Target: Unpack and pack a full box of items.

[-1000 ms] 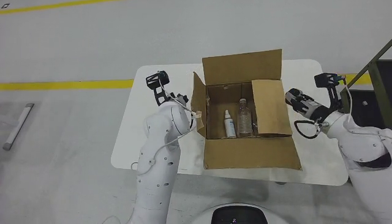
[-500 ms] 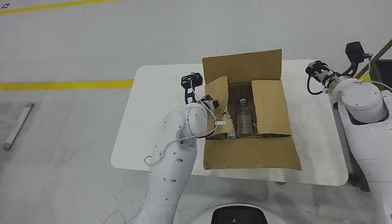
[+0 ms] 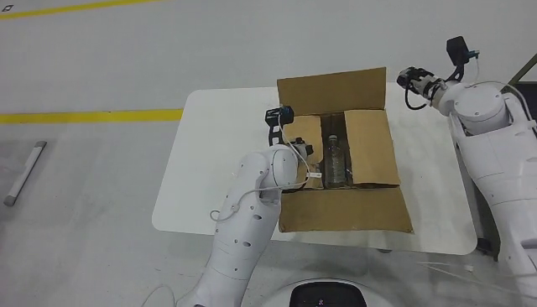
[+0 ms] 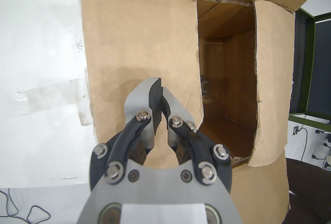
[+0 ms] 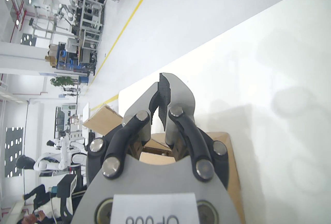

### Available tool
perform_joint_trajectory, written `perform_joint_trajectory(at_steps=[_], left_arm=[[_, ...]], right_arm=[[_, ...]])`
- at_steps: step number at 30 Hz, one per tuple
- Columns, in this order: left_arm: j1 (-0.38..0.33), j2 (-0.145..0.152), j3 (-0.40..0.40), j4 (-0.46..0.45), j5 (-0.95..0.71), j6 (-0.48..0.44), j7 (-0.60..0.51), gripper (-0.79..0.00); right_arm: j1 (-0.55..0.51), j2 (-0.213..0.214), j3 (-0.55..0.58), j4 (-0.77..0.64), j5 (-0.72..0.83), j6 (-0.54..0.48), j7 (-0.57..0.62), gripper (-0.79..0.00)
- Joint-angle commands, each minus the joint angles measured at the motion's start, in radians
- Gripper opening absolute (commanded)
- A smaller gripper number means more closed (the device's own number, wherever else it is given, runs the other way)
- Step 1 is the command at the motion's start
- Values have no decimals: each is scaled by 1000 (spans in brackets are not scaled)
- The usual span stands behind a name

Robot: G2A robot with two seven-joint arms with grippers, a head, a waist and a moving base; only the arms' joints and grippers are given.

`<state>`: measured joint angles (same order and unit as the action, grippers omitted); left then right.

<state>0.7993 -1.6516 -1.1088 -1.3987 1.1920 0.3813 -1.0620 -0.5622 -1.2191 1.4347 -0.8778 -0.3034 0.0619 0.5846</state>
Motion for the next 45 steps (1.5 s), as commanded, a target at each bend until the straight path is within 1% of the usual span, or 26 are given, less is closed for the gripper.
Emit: perform_joint_trajectory(at_steps=[1, 5, 9, 10, 11, 12, 13, 15, 16, 17, 18, 19, 20, 24, 26, 27, 30, 34, 39, 41, 43, 45], left_arm=[[-2, 0, -2, 0, 3, 5, 3, -785], [-4, 0, -3, 2, 5, 14, 7, -785], [-4, 0, -5, 1, 12, 21, 10, -690], [-3, 0, -6, 0, 12, 23, 10, -640], [-2, 1, -8, -1, 13, 25, 11, -625], [-1, 1, -9, -3, 14, 27, 11, -619], [0, 1, -11, -4, 15, 27, 12, -671], [4, 2, -14, -4, 20, 29, 13, -680], [5, 3, -15, -5, 20, 30, 14, -603], [5, 3, -17, -7, 23, 32, 15, -468], [5, 3, -20, -10, 23, 35, 16, -129], [6, 4, -22, -13, 24, 37, 15, -40], [6, 4, -24, -17, 25, 39, 14, 0], [10, 8, -42, -54, 38, 51, 7, 0], [19, 12, -57, -85, 51, 45, 7, 0], [27, 15, -65, -98, 58, 37, 1, 0], [49, 27, -93, -142, 120, 8, -18, 0], [84, 41, -137, -204, 166, -29, -54, 0], [130, 53, -182, -279, 186, -61, -47, 0], [139, 54, -190, -289, 189, -55, -37, 0], [139, 54, -190, -289, 189, -55, -37, 0], [139, 54, -190, -289, 189, -55, -37, 0]], right_arm=[[22, -3, -21, 29, -6, -33, 12, -785], [54, -9, -48, 77, 10, -98, 38, -785], [56, -7, -45, 88, 37, -175, 57, -785], [51, -5, -39, 85, 48, -191, 66, -785], [47, -2, -35, 81, 51, -203, 72, -785], [41, 1, -30, 76, 52, -212, 78, -785], [34, 3, -24, 70, 66, -222, 90, -785], [21, 9, -16, 59, 67, -243, 112, -785], [16, 12, -12, 53, 65, -247, 117, -785], [9, 14, -5, 44, 77, -255, 122, -785], [1, 16, 1, 31, 92, -267, 135, -785], [-8, 20, 6, 17, 92, -280, 146, -785], [-19, 23, 11, 2, 97, -294, 158, -785], [-67, 37, 32, -74, 97, -328, 192, -785], [-94, 46, 42, -122, 65, -347, 192, -785], [-111, 51, 46, -144, 37, -356, 186, -785], [-160, 60, 61, -216, 36, -402, 186, -785], [-215, 71, 66, -288, -10, -440, 193, -785], [-273, 83, 68, -352, -65, -503, 189, -785], [-295, 89, 68, -385, -136, -535, 166, -785], [-327, 93, 67, -426, -216, -547, 99, -785], [-362, 92, 64, -462, -211, -545, 56, -785]])
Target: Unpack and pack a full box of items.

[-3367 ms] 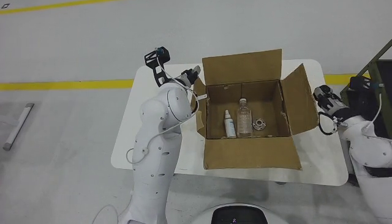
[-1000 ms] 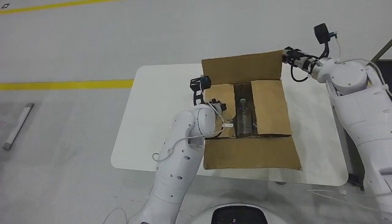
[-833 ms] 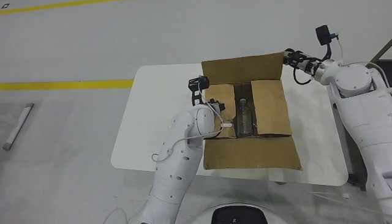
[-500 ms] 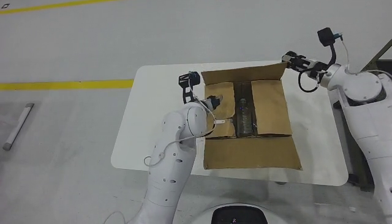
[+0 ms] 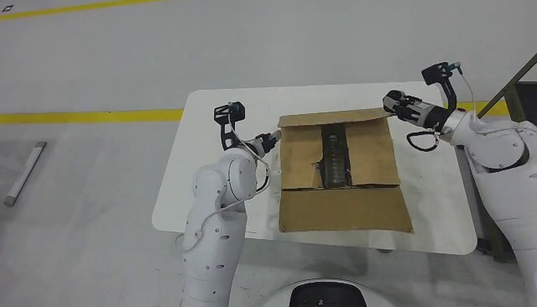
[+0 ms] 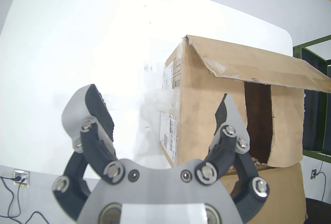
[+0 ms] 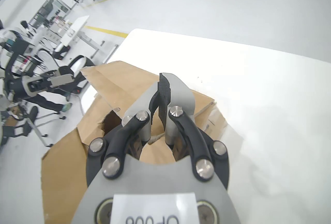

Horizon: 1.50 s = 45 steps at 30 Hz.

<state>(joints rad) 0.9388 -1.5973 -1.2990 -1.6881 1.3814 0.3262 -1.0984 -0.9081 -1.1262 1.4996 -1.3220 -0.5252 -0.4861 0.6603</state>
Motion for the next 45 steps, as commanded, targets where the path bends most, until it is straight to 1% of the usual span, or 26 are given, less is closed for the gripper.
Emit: perform_joint_trajectory(at_steps=[1, 7, 13, 14, 16, 18, 23, 26, 28, 31, 35, 41, 43, 45], left_arm=[[0, 0, 0, 0, 0, 0, 0, 0], [0, 0, 0, 0, 0, 0, 0, 0], [0, 0, 0, 0, 0, 0, 0, 0], [8, 1, 2, 0, -1, -12, 12, 0], [37, 9, 7, -10, 27, -106, 41, 0], [75, 20, -14, -34, 56, -181, 57, 0], [171, 44, -70, -144, 85, -356, 76, 0], [233, 56, -87, -209, 91, -459, 97, 0], [270, 63, -92, -235, 108, -513, 100, 0], [270, 63, -92, -235, 108, -513, 100, 0], [270, 63, -92, -235, 108, -513, 100, 0], [271, 64, -91, -236, 113, -516, 106, 0], [279, 68, -83, -241, 143, -550, 140, 0], [294, 75, -88, -262, 166, -588, 143, 0]], right_arm=[[-29, 1, -3, -42, -14, 0, -28, -785], [-94, 8, -24, -114, -97, -19, -48, -785], [-111, 14, -39, -125, -136, -30, -26, -785], [-111, 15, -42, -125, -144, -28, -25, -785], [-112, 16, -50, -126, -158, -31, -30, -785], [-115, 16, -58, -129, -158, -31, -37, -785], [-122, 18, -69, -139, -191, 3, -58, -785], [-128, 18, -74, -147, -199, 21, -72, -785], [-133, 19, -76, -151, -199, 29, -77, -785], [-141, 20, -78, -156, -205, 46, -88, -785], [-149, 19, -77, -163, -196, 96, -99, -785], [-169, 21, -83, -187, -188, 105, -92, -785], [-175, 22, -84, -192, -189, 111, -88, -785], [-177, 22, -88, -196, -197, 117, -87, -785]])
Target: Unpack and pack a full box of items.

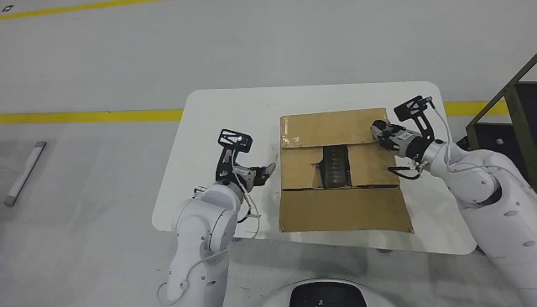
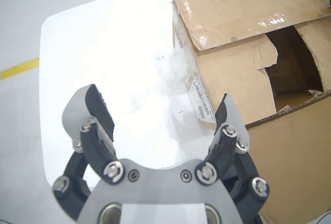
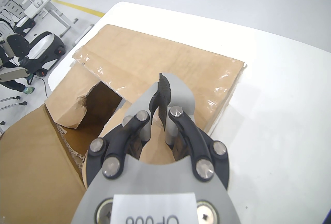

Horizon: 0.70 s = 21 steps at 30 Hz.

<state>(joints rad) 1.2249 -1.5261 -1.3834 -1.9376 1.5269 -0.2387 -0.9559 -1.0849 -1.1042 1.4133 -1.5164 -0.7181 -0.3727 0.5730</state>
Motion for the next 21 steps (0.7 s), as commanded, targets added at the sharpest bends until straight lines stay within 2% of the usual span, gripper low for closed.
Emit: perform_joint_trajectory(at_steps=[1, 5, 12, 16, 21], left_arm=[[21, 8, -8, -28, 34, -49, 6, 0], [99, 29, -59, -90, 102, -172, 18, 0], [260, 55, -151, -160, 115, -294, 28, 0], [321, 65, -140, -163, 147, -356, 66, 0], [342, 74, -80, -161, 179, -410, 120, 0]], right_arm=[[-1, 0, -4, -3, -5, 7, 0, -785], [0, 0, -12, -7, -5, 20, 0, -785], [2, 1, -21, -7, -12, 30, -2, -785], [1, 2, -25, -10, -15, 31, -2, -785], [-1, 2, -31, -15, -20, 37, 0, -785]])
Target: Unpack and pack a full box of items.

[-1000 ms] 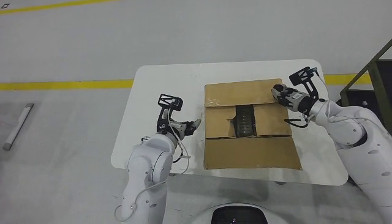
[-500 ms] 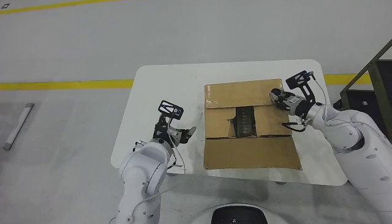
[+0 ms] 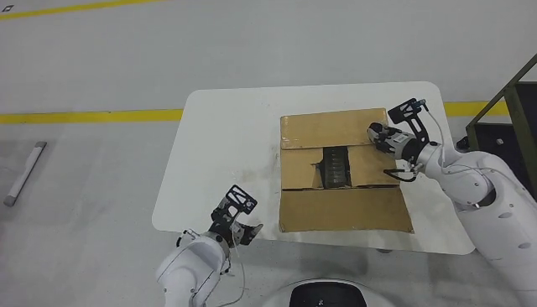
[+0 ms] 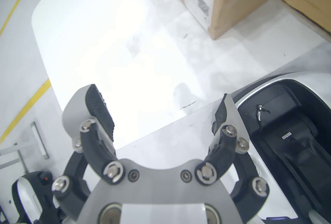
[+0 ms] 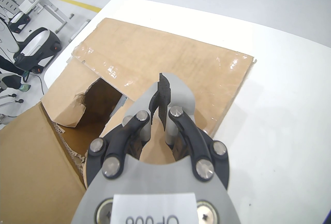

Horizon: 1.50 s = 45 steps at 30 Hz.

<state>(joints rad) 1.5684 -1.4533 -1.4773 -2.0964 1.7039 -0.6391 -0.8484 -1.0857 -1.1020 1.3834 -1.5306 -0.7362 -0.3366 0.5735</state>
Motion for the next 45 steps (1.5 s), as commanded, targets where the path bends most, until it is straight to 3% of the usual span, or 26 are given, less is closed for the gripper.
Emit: perform_joint_trajectory(at_steps=[1, 6, 14, 24, 26, 35, 39, 45], left_arm=[[-2, 3, 26, 1, 3, -19, 22, 0], [-27, 8, 69, 6, -19, -47, 57, 0], [-109, 14, 109, 27, -16, -15, 112, 0], [-271, 12, 143, 141, -27, 120, 144, 0], [-300, 10, 158, 179, -18, 160, 149, 0], [-395, -3, 211, 301, -15, 337, 96, 0], [-413, -5, 219, 328, -15, 367, 82, 0], [-420, -3, 217, 343, -21, 376, 79, 0]], right_arm=[[-1, 0, -2, -3, -2, 1, 0, -785], [-4, 1, -5, -8, -5, 4, -3, -785], [-10, 5, 0, -34, -11, -3, -3, -785], [17, 17, 92, -108, 7, 21, -21, -785], [27, 24, 121, -133, -61, 18, -28, -785], [12, 38, 224, -167, -58, 43, -50, -785], [-39, 33, 180, -199, -78, 67, -77, -785], [-79, 15, 25, -216, -244, 157, -195, -785]])
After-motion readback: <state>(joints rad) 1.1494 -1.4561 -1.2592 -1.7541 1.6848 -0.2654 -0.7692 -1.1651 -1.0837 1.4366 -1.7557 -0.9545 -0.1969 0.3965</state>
